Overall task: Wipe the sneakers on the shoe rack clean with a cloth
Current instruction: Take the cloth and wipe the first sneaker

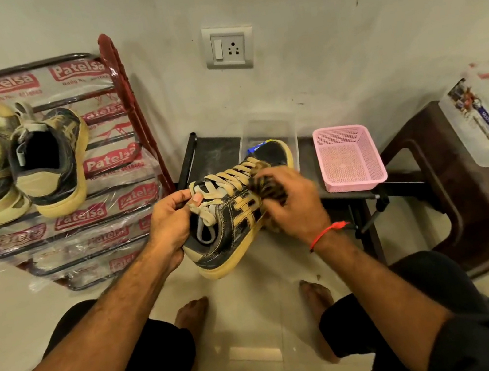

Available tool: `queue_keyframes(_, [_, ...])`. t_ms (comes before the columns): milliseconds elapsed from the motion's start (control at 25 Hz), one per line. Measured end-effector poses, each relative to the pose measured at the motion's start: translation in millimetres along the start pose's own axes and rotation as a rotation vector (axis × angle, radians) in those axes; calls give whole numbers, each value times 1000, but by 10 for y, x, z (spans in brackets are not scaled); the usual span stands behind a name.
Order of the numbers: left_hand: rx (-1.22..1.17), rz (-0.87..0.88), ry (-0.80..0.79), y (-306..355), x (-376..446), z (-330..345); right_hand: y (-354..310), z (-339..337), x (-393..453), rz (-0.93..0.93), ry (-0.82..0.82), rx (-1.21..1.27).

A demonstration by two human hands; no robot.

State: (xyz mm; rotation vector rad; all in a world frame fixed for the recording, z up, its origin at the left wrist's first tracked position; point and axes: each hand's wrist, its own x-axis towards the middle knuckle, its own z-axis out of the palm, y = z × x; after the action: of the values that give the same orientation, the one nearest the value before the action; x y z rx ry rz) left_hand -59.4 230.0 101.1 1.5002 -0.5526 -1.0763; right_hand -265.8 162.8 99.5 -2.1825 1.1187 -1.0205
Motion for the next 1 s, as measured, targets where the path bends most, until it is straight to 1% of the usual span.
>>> queue_keyframes(80, [-22, -2, 21, -4, 4, -56, -172, 190, -174, -156, -143, 15])
queue_keyframes(120, [-11, 8, 16, -2, 7, -74, -174, 189, -161, -222, -178, -20])
queue_keyframes(160, [8, 24, 7, 3, 12, -82, -113, 135, -78, -260, -175, -70])
queue_keyframes(200, [27, 40, -4, 13, 7, -76, -26, 50, 24, -255, -124, -130])
queue_keyframes(240, [42, 52, -13, 24, 6, -64, 75, -52, 122, -211, -39, -184])
queue_keyframes(320, [56, 62, -27, 30, 10, -43, 258, -241, 248, -64, 117, -260])
queue_keyframes(360, [64, 65, -36, 23, 13, -36, 329, -317, 273, -22, 150, -263])
queue_keyframes(440, [79, 68, -43, 11, 14, -26, 393, -396, 275, -13, 176, -233])
queue_keyframes(520, [75, 64, -23, -7, 19, -21, 309, -338, 187, -43, 145, -196])
queue_keyframes(560, [69, 61, -5, -10, 19, -25, 218, -258, 108, -88, 78, -165])
queue_keyframes(640, [47, 55, 29, -11, 20, -42, 32, -56, -95, -221, -142, -128])
queue_keyframes(680, [42, 54, 37, -12, 32, -60, 6, 2, -130, -271, -211, -142])
queue_keyframes(720, [45, 55, 37, -15, 43, -77, 31, -5, -81, -278, -215, -148])
queue_keyframes(760, [52, 55, 31, -21, 52, -85, 95, -50, 4, -233, -158, -160])
queue_keyframes(840, [70, 56, 4, -31, 47, -67, 239, -194, 134, -84, -4, -219])
queue_keyframes(880, [67, 51, -8, -40, 45, -43, 283, -239, 145, -45, 38, -230])
queue_keyframes(920, [49, 44, -8, -46, 47, -24, 260, -217, 114, -44, 42, -215])
queue_keyframes(1000, [-14, 22, 30, -56, 64, -15, 32, -32, -31, -96, -50, -106])
